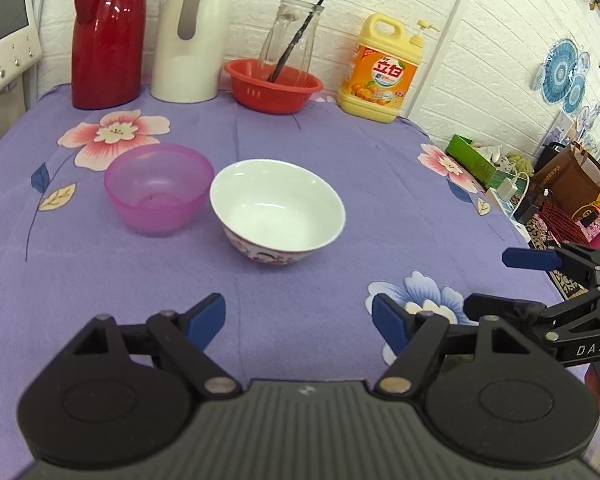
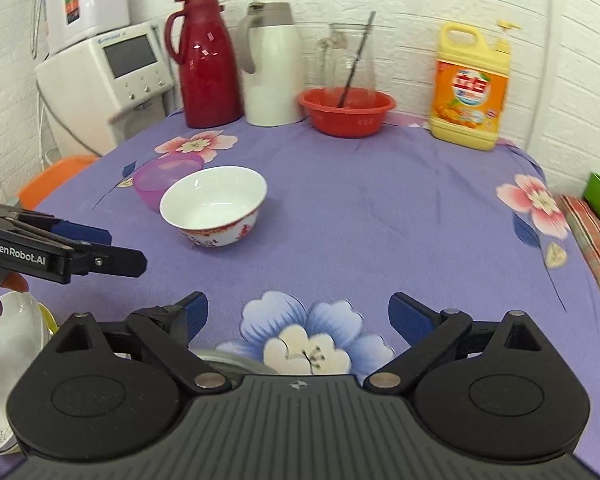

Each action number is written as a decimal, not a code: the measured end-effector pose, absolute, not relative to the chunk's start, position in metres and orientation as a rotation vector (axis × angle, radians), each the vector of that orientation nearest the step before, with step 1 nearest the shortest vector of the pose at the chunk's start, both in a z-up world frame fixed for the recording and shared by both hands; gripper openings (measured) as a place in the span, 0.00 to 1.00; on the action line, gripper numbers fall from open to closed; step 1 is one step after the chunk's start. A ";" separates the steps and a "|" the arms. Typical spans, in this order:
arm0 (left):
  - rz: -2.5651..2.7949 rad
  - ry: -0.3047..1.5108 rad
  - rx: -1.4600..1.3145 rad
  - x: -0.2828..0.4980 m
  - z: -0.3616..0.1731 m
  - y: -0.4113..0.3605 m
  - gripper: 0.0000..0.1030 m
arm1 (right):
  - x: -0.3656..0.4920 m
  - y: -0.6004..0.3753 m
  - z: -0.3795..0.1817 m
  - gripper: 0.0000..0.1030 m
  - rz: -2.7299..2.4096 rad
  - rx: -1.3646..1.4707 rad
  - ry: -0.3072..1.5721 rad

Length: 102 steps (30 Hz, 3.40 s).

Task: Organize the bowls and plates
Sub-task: 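Move the left gripper to the white bowl and close on its rim, then carry the white bowl with the left gripper and lower it into the steel bowl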

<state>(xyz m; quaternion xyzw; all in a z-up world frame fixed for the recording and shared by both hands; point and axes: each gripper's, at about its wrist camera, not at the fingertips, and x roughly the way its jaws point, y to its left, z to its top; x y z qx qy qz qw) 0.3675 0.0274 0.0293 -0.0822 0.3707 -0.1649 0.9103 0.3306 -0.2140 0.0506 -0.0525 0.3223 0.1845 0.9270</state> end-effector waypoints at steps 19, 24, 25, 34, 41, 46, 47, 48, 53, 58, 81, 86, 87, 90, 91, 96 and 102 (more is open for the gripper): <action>-0.220 0.745 -0.271 0.416 0.039 0.047 0.73 | 0.468 -0.177 0.078 1.00 0.615 -0.151 0.544; -0.176 0.755 -0.464 0.436 0.027 0.056 0.73 | 0.491 -0.178 0.052 1.00 0.607 -0.119 0.650; -0.165 0.766 -0.504 0.440 0.024 0.058 0.73 | 0.495 -0.178 0.046 1.00 0.609 -0.111 0.672; -0.083 0.801 -0.559 0.465 0.012 0.052 0.70 | 0.507 -0.168 0.015 1.00 0.625 -0.095 0.758; -0.072 0.826 -0.572 0.470 0.001 0.048 0.64 | 0.513 -0.167 0.006 1.00 0.615 -0.101 0.777; -0.041 0.826 -0.588 0.472 -0.001 0.049 0.63 | 0.510 -0.160 0.006 1.00 0.633 -0.136 0.757; -0.041 0.834 -0.591 0.473 -0.002 0.049 0.63 | 0.510 -0.158 0.004 1.00 0.642 -0.149 0.758; -0.037 0.839 -0.589 0.473 -0.003 0.049 0.63 | 0.510 -0.157 0.003 1.00 0.648 -0.152 0.761; -0.015 0.848 -0.554 0.476 -0.005 0.046 0.63 | 0.511 -0.154 -0.001 1.00 0.645 -0.174 0.762; -0.001 0.839 -0.525 0.477 -0.006 0.043 0.61 | 0.512 -0.155 -0.001 1.00 0.638 -0.170 0.758; -0.077 0.831 -0.456 0.472 0.004 0.029 0.17 | 0.496 -0.146 0.013 0.74 0.709 -0.202 0.760; -0.089 0.833 -0.493 0.468 0.005 0.035 0.17 | 0.493 -0.145 0.015 0.74 0.709 -0.202 0.758; -0.090 0.834 -0.501 0.467 0.005 0.036 0.17 | 0.492 -0.144 0.016 0.74 0.708 -0.205 0.756; -0.099 0.836 -0.519 0.463 0.005 0.039 0.17 | 0.487 -0.141 0.018 0.74 0.699 -0.220 0.747; -0.102 0.837 -0.521 0.461 0.006 0.039 0.17 | 0.485 -0.141 0.019 0.74 0.696 -0.225 0.743; -0.114 0.832 -0.527 0.455 0.007 0.040 0.17 | 0.476 -0.140 0.022 0.75 0.675 -0.230 0.744; -0.113 0.834 -0.505 0.458 0.005 0.039 0.17 | 0.482 -0.139 0.013 0.78 0.667 -0.226 0.747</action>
